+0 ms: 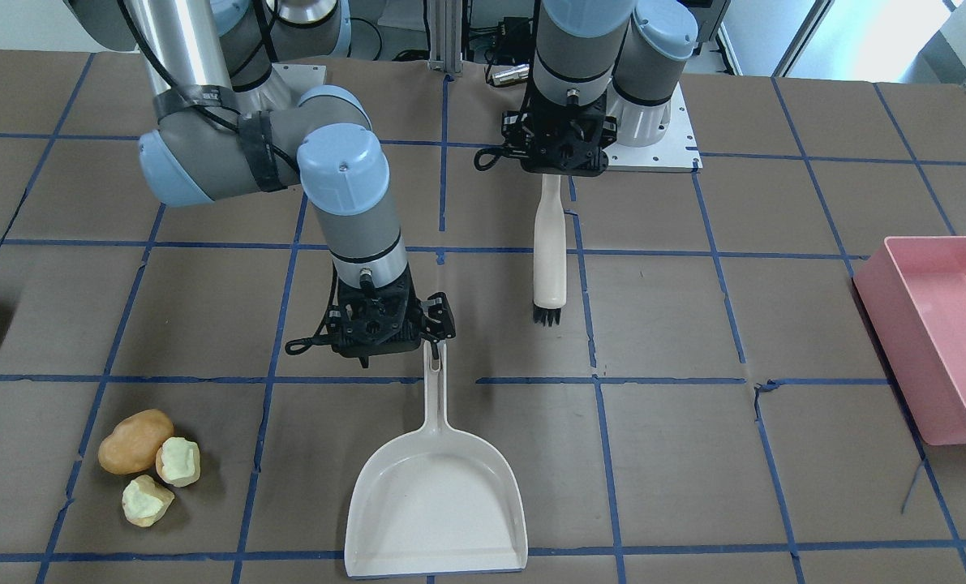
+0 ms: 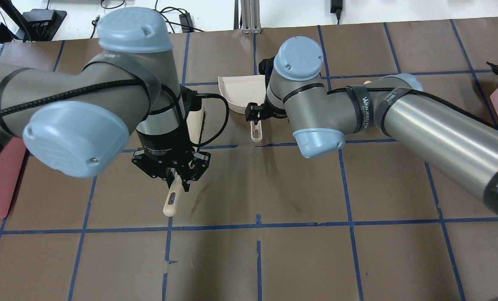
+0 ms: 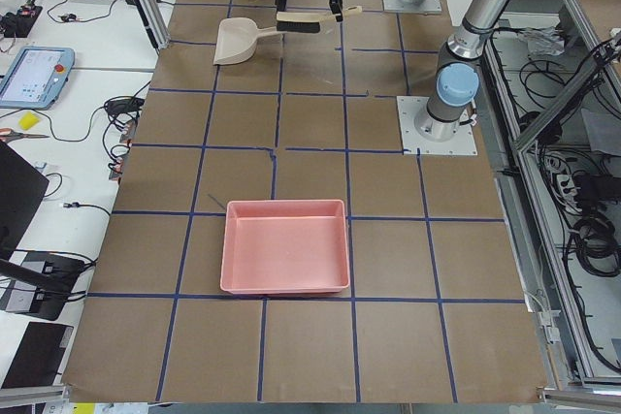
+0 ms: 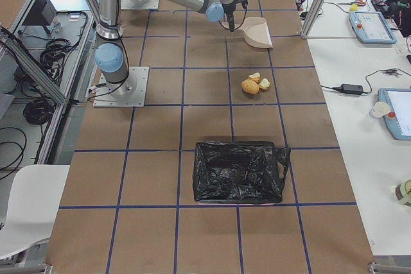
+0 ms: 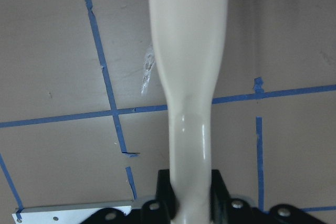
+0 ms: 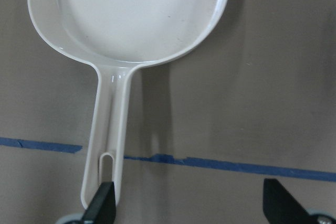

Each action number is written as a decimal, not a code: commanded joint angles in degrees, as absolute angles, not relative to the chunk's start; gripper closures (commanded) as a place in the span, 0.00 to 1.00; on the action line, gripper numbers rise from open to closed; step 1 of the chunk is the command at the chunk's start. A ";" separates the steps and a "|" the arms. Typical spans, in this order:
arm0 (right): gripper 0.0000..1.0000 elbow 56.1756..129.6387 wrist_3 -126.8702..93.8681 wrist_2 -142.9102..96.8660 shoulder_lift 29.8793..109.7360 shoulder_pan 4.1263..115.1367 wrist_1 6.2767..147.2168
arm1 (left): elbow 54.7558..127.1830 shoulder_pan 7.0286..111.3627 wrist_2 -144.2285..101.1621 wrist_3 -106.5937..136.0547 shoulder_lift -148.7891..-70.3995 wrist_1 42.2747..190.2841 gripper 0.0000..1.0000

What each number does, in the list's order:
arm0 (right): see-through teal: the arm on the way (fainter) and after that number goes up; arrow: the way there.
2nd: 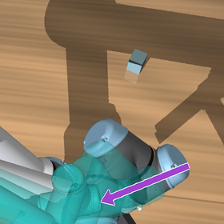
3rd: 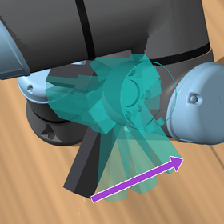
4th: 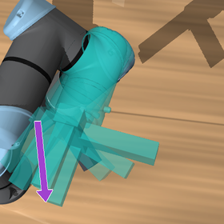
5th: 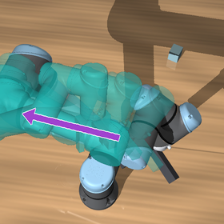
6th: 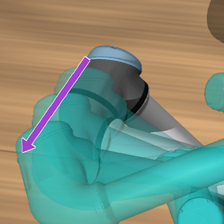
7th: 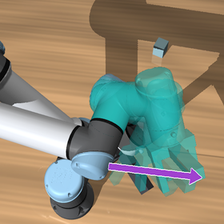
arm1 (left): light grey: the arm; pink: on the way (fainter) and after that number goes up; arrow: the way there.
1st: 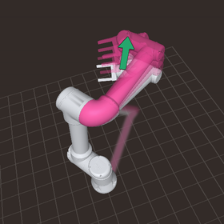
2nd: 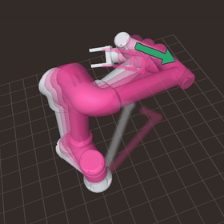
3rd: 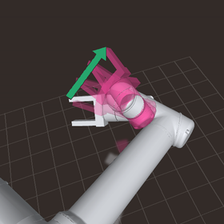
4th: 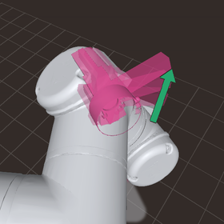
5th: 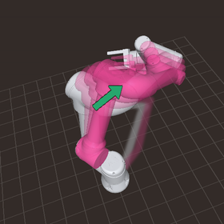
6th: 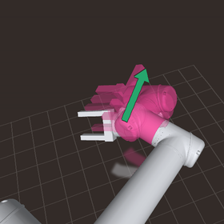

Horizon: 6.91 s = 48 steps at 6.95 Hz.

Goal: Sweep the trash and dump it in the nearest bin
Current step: 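Lift the brush with the left gripper while the right grasps the dustpan, then carry the dustpan near the potato with the right gripper while the left follows, then lower the brush behind the potato and cubes with the left gripper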

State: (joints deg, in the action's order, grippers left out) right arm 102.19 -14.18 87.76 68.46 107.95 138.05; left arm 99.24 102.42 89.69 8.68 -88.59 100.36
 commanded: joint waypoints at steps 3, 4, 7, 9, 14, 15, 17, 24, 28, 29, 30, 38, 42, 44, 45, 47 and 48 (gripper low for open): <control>0.01 101.78 -17.05 91.40 63.38 111.44 146.41 | 99.67 95.36 87.89 5.18 -88.59 107.05 1.00; 0.01 101.60 -17.05 91.49 63.11 111.53 146.34 | 99.93 95.27 88.15 5.36 -88.51 107.49 1.00; 0.06 101.51 -17.05 92.19 62.84 111.88 146.43 | 98.98 95.10 88.85 6.86 -86.84 106.79 1.00; 0.44 101.51 -16.61 92.20 62.75 111.88 146.25 | 99.93 95.10 88.95 6.42 -86.66 106.62 1.00; 0.96 100.55 -13.90 92.02 65.54 110.05 144.60 | 100.11 95.19 88.86 4.57 -86.66 106.70 1.00; 0.99 97.41 -11.71 91.93 69.57 106.65 134.05 | 100.11 95.19 88.94 4.66 -86.57 106.70 1.00; 1.00 92.04 -3.38 87.74 75.83 95.33 112.94 | 99.93 95.19 88.68 4.75 -85.78 106.53 1.00; 1.00 89.12 73.76 86.25 79.64 56.13 98.35 | 86.37 110.54 80.08 17.39 -112.44 84.02 1.00; 1.00 84.82 111.70 86.57 69.19 47.30 101.42 | 56.03 117.77 76.13 22.85 -132.07 93.07 0.98; 1.00 84.90 120.67 86.49 67.78 47.55 106.39 | 54.42 118.03 75.16 22.94 -133.67 93.86 0.97; 1.00 83.25 123.63 86.31 64.37 47.72 107.65 | 53.88 118.04 72.71 23.46 -133.86 93.78 0.96; 1.00 70.31 126.30 86.57 52.65 54.84 103.97 | 48.08 124.80 70.05 31.72 -142.02 89.14 0.93; 1.00 70.14 126.21 86.57 52.56 55.45 102.84 | 44.22 125.16 69.96 33.04 -145.81 85.35 0.92; 1.00 70.31 126.21 86.57 52.56 56.16 102.22 | 42.54 126.38 67.68 33.40 -145.90 85.34 0.92; 1.00 70.49 126.12 86.57 52.56 56.25 102.13 | 42.63 127.78 67.68 33.40 -146.25 85.34 0.92; 1.00 70.40 126.21 86.57 52.56 56.69 102.13 | 42.63 129.19 67.85 33.92 -148.88 83.69 0.91; 1.00 70.49 126.12 86.57 52.56 56.78 102.04 | 42.45 129.98 67.85 34.62 -148.97 82.54 0.91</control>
State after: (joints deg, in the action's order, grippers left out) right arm 70.44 126.19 86.57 52.56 56.57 102.12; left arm 42.58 129.09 67.84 33.92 -148.37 83.91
